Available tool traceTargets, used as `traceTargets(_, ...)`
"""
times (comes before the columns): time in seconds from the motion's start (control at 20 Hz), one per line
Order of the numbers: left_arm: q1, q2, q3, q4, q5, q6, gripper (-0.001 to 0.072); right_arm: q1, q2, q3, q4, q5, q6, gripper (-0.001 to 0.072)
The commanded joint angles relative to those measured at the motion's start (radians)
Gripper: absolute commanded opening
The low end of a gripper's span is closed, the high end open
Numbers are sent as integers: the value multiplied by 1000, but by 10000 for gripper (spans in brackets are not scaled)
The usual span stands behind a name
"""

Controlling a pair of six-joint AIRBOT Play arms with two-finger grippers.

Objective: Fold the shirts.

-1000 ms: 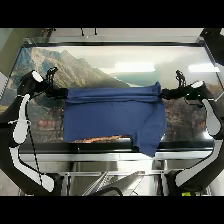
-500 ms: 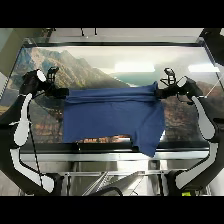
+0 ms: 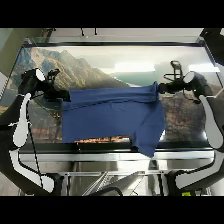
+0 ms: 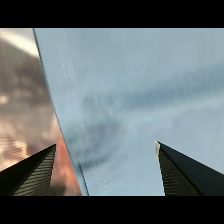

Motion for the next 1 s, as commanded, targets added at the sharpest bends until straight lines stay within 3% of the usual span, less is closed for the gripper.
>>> traceTargets(0.0,20,3,28,-2,-186,-14,690,-48,94,-4,2,122,92,429)
traceTargets(0.05,25,14,6,-2,-224,-30,689,-75,119,-17,2,188,105,415)
traceTargets(0.1,34,41,-49,-1,-232,-36,688,-101,146,-47,3,242,114,351)
traceTargets(0.2,35,125,-216,1,-177,-38,538,-156,216,-151,2,308,124,351)
traceTargets(0.4,36,269,-541,9,-16,-35,539,-274,388,-386,3,313,199,352)
traceTargets(0.55,50,305,-634,4,71,-35,539,-334,509,-519,15,314,217,352)
traceTargets(0.7,47,307,-675,-5,71,-34,539,-359,592,-607,23,328,228,352)
traceTargets(0.85,24,307,-726,-137,56,33,537,-359,623,-660,50,369,224,352)
traceTargets(0.9,14,307,-737,-183,59,58,460,-359,623,-672,53,378,224,352)
traceTargets(0.95,5,307,-739,-200,66,74,280,-359,623,-686,53,389,224,352)
